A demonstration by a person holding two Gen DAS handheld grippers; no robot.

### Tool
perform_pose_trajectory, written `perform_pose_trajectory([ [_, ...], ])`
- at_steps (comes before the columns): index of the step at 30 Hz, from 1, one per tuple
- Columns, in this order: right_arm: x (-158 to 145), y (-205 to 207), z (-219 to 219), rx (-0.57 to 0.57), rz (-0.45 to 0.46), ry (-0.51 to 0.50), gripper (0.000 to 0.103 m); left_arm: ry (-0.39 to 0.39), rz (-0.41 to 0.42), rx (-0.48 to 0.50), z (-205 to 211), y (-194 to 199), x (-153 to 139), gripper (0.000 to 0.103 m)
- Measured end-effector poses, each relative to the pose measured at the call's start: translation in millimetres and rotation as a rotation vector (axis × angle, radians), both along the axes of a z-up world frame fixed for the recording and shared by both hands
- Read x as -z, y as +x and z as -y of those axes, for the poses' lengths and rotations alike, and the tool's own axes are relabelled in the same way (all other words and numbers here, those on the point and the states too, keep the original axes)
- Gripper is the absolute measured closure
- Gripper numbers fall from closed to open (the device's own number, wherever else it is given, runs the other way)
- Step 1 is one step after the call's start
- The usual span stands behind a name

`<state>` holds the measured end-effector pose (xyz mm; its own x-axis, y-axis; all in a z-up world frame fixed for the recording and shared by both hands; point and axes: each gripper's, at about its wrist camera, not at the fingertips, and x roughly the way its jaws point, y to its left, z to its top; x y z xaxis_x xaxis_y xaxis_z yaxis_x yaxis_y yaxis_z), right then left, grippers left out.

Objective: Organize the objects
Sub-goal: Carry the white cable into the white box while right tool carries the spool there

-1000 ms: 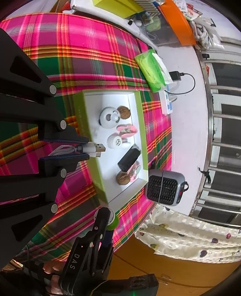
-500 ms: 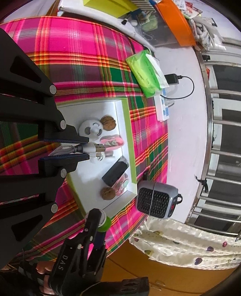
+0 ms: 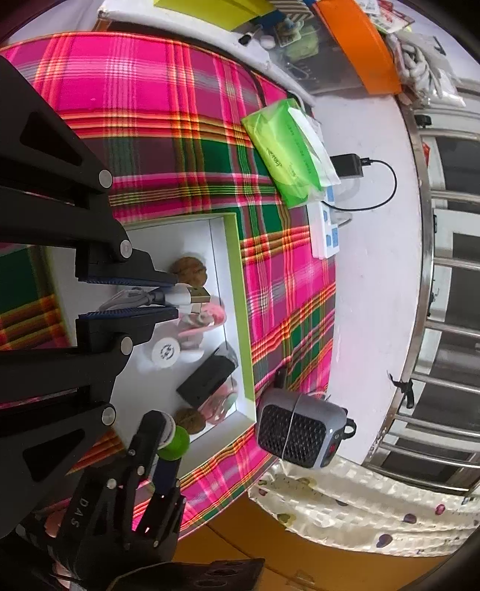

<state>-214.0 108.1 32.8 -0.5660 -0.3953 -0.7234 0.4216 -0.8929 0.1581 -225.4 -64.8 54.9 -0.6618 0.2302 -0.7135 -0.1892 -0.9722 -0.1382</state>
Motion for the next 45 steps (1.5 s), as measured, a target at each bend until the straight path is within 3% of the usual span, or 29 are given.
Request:
perform_pose_trajectory([
  [20, 14, -19, 19, -0.018, 0.015, 0.038, 0.069, -0.001, 0.029, -0.021, 8, -40, 12, 0.094],
  [45, 22, -24, 24, -0.008, 0.020, 0.054, 0.069, -0.004, 0.062, -0.047, 14, -50, 26, 0.094],
])
